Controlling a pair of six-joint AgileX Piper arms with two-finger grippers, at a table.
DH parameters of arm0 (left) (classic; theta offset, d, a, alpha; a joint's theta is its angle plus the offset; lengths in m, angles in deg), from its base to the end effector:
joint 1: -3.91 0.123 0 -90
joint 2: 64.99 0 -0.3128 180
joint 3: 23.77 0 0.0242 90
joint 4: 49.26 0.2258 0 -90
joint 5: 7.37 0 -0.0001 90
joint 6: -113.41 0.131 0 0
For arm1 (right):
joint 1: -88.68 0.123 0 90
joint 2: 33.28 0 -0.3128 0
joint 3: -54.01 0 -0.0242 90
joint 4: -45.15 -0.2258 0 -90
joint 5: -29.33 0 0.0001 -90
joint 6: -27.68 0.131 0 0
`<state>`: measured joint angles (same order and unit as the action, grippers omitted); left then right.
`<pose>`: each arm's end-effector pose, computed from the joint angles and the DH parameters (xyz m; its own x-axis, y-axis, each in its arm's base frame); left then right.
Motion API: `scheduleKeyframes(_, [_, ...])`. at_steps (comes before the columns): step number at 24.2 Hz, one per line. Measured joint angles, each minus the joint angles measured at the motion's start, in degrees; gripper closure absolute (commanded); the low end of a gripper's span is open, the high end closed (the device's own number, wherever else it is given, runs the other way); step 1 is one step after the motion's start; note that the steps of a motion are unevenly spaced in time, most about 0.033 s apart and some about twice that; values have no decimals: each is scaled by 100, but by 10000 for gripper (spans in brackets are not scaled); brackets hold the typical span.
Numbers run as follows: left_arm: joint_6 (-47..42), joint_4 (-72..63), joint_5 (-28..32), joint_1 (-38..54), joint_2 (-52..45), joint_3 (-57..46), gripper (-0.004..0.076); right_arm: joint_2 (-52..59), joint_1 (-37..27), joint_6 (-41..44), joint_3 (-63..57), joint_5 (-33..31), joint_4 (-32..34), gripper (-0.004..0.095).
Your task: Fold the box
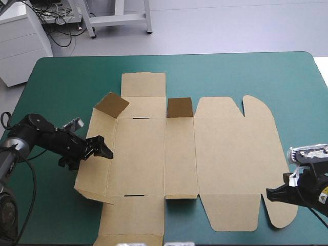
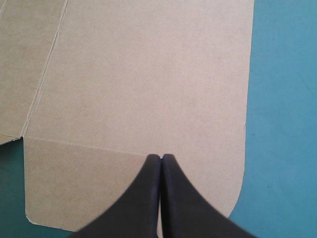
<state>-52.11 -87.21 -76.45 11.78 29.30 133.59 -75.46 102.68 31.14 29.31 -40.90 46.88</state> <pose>0.2417 -0.0426 0.2470 -0.9879 -0.1521 0.0295 -0.1413 0.8066 -0.5739 0.0547 0.0098 0.3480 -0.7211 -0.1281 -0.6809 -0.1871 0.9822 0.0134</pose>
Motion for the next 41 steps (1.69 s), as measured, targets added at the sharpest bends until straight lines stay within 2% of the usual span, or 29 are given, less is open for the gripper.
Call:
scheduleKeyframes(2, [0,0,4,-57,0,0,236,0,0,0,0,0,0,931])
scheduleKeyframes(4, [0,0,4,-152,0,0,337,0,0,0,0,4,0,931])
scheduleKeyframes(8, [-12,50,4,-264,0,-4,690,0,0,0,0,4,0,931])
scheduleKeyframes(9, [-12,82,4,-276,0,-4,754,0,0,0,0,4,0,931])
scheduleKeyframes(15, [6,403,18,-276,0,-6,756,0,0,0,0,4,0,931])
scheduleKeyframes(19, [353,518,-16,-281,0,80,756,0,0,0,0,4,0,931])
scheduleKeyframes(23, [450,1574,-37,-539,0,867,756,0,0,0,0,4,0,931])
scheduleKeyframes(27, [563,3377,-127,-1488,44,1986,756,0,0,0,0,4,0,931])
scheduleKeyframes(33, [1210,5203,-212,-3013,699,3349,756,0,0,22,0,-2,0,931])
scheduleKeyframes(41, [1189,6685,69,-4048,1269,3786,756,0,0,81,0,-56,0,931])
